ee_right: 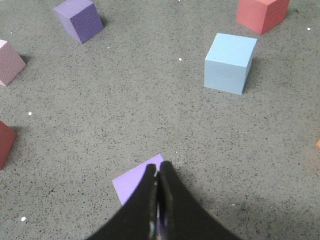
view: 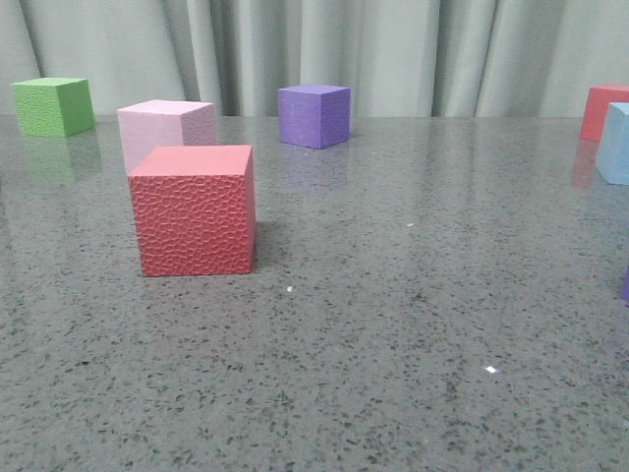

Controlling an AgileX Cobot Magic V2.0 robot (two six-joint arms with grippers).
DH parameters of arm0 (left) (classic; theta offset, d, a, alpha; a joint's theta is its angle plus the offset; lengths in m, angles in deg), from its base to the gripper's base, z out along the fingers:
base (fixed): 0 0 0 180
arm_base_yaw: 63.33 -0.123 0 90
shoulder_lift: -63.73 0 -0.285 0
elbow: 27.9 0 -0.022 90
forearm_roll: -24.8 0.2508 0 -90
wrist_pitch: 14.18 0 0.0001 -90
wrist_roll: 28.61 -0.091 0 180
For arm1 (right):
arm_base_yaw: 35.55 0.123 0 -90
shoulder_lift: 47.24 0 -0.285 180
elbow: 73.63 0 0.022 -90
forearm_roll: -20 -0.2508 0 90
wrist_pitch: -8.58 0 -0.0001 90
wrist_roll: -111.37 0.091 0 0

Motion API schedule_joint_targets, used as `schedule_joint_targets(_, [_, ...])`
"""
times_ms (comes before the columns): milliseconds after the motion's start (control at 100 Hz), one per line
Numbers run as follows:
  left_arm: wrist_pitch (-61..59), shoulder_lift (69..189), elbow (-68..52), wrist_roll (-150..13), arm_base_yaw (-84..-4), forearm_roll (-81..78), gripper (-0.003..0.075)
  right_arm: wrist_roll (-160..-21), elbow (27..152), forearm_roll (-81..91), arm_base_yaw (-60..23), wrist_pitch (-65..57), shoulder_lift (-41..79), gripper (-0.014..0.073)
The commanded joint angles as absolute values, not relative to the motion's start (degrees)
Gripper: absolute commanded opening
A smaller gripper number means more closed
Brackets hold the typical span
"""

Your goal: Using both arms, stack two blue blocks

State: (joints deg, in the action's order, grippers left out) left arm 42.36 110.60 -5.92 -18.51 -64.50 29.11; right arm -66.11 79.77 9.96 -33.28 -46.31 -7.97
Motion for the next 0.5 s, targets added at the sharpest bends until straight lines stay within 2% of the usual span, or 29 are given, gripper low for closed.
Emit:
schedule_joint_targets(0, [38.25,110.97,-7.79,-18.57,-64.56,28.77,-0.0018,-66.43,81.65,9.0,-33.63,-42.99,-7.17,-0.0122])
schedule_joint_targets(130, [37.41,110.97,-7.79,-18.57,-64.56,28.88,-0.001,-66.43,81.65,9.0,-33.63,-42.61,-7.17,-0.0099])
schedule_joint_targets(230, [37.31,110.97,-7.79,-20.86,-64.56,28.74,0.0085,-66.43,81.65,9.0,-33.63,-42.2,-7.17,0.0008])
schedule_joint_targets(310, [37.42,110.97,-7.79,-22.18,-64.56,28.74,0.0255,-66.43,81.65,9.0,-33.63,-41.92,-7.17,0.0154])
schedule_joint_targets(370, [37.42,110.97,-7.79,-22.96,-64.56,28.74,0.0407,-66.43,81.65,9.0,-33.63,-41.8,-7.17,0.0313])
schedule_joint_targets(420, [37.42,110.97,-7.79,-22.96,-64.56,28.74,0.0562,-66.43,81.65,9.0,-33.63,-41.8,-7.17,0.0447])
schedule_joint_targets(490, [37.42,110.97,-7.79,-22.96,-64.56,28.74,0.0708,-66.43,81.65,9.0,-33.63,-41.61,-7.17,0.0619])
